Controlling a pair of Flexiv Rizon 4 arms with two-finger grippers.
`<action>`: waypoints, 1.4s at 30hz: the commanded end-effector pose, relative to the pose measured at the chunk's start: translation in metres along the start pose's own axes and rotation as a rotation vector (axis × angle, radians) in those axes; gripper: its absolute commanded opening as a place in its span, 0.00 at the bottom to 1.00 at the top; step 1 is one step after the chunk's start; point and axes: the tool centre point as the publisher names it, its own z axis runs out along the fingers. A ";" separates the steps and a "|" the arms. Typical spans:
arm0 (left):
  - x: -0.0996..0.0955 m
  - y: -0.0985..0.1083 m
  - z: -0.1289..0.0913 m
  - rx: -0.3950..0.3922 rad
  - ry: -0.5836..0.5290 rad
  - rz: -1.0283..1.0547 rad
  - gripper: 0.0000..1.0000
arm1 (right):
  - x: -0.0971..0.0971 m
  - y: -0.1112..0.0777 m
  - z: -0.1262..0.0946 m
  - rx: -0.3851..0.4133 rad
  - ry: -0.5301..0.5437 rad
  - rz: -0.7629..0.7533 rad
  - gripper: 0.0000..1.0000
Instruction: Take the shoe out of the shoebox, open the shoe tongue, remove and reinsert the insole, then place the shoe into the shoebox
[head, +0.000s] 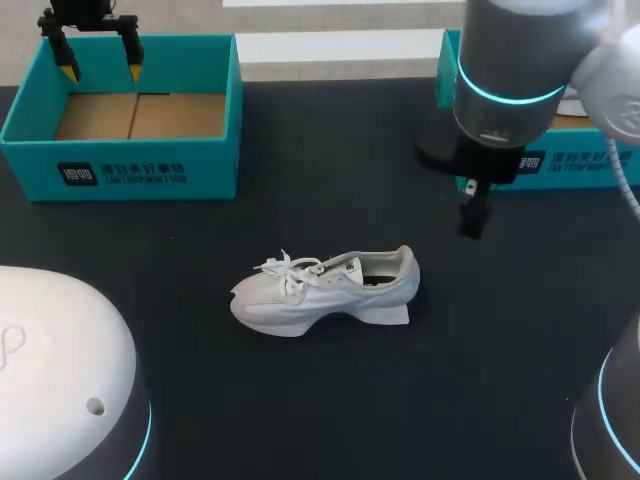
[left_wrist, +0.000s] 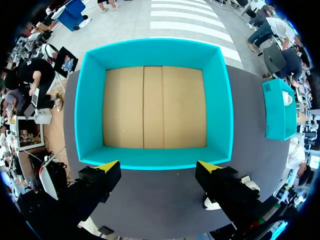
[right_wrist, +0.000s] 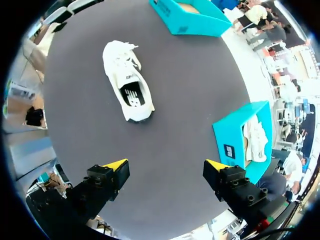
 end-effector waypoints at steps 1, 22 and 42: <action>0.000 0.000 0.000 0.000 0.000 0.000 1.00 | 0.008 0.002 0.002 -0.306 0.099 -0.118 1.00; 0.000 0.000 0.000 0.000 0.000 0.000 1.00 | 0.035 0.009 0.068 -0.770 0.407 -0.388 1.00; 0.000 0.000 0.000 0.000 0.000 0.000 1.00 | 0.025 0.008 0.105 -0.833 0.226 -0.271 1.00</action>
